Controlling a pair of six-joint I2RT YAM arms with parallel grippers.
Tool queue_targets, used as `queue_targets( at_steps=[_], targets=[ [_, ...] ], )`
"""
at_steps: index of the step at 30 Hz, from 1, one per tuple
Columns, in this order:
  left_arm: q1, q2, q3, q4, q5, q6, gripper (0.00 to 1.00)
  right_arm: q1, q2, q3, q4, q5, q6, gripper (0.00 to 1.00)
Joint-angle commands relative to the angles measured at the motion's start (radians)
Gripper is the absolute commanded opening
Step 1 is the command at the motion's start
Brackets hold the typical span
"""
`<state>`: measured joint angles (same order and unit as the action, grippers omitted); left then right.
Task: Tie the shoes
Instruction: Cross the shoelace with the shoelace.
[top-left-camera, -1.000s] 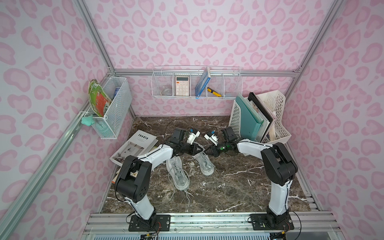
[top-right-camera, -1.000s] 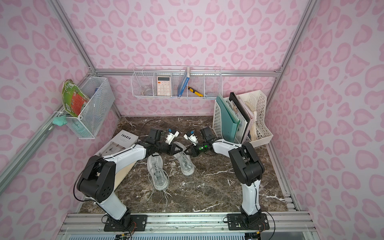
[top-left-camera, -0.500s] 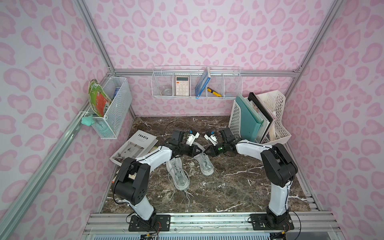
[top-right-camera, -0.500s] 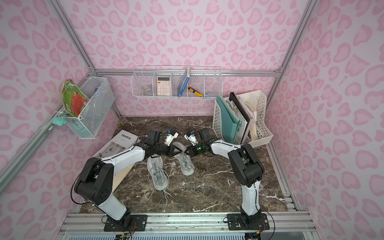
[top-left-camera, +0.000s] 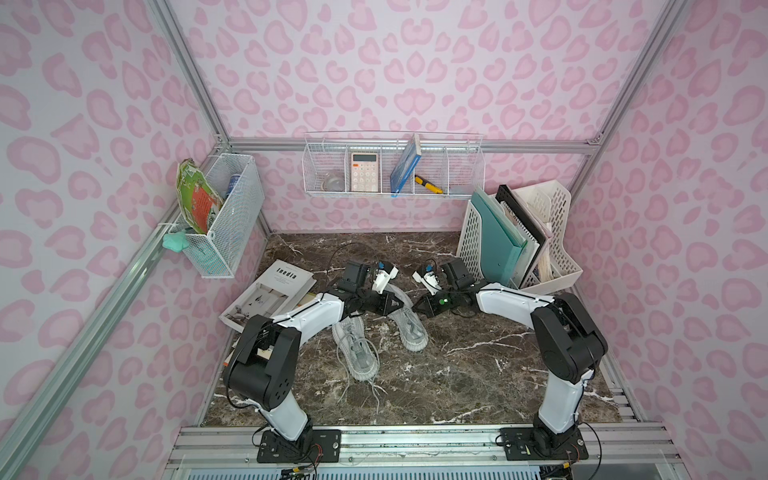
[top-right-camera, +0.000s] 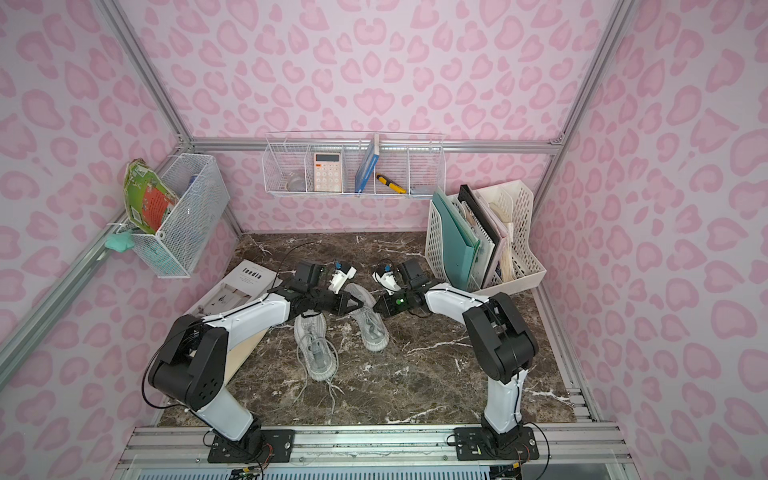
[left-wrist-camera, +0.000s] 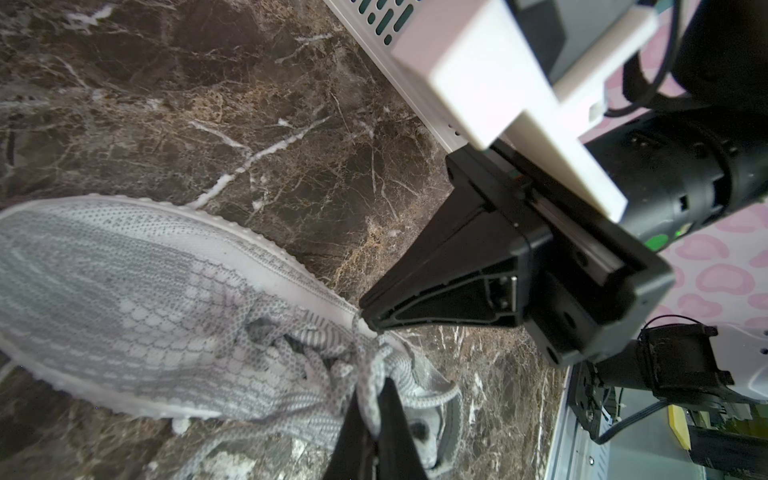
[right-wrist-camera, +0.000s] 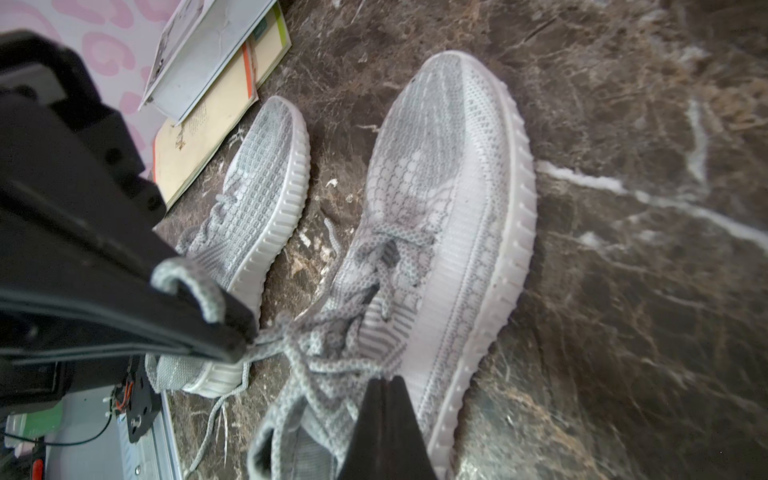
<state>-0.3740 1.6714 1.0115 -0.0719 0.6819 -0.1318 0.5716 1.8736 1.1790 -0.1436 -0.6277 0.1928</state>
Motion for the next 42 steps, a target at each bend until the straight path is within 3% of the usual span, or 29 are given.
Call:
queue_targets(
  at_steps=[1,14,23,25,37,42],
  targets=[
    [0.000,0.008,0.009,-0.004,0.006,0.006,0.00,0.001,-0.006,0.003,-0.028,-0.062,-0.113,0.11],
    [0.000,0.010,0.015,-0.017,0.010,0.014,0.00,-0.104,0.002,0.013,-0.034,-0.245,-0.218,0.26],
    [0.001,0.013,0.018,-0.021,0.018,0.016,0.00,-0.107,0.068,0.095,0.008,-0.192,-0.197,0.36],
    [0.000,0.012,0.018,-0.022,0.019,0.016,0.00,-0.101,0.105,0.132,-0.011,-0.200,-0.221,0.42],
    [0.000,0.016,0.020,-0.020,0.025,0.017,0.00,-0.072,0.176,0.174,-0.030,-0.350,-0.314,0.59],
    [0.000,0.020,0.023,-0.022,0.029,0.019,0.00,-0.071,0.192,0.203,-0.048,-0.360,-0.335,0.60]
  ],
)
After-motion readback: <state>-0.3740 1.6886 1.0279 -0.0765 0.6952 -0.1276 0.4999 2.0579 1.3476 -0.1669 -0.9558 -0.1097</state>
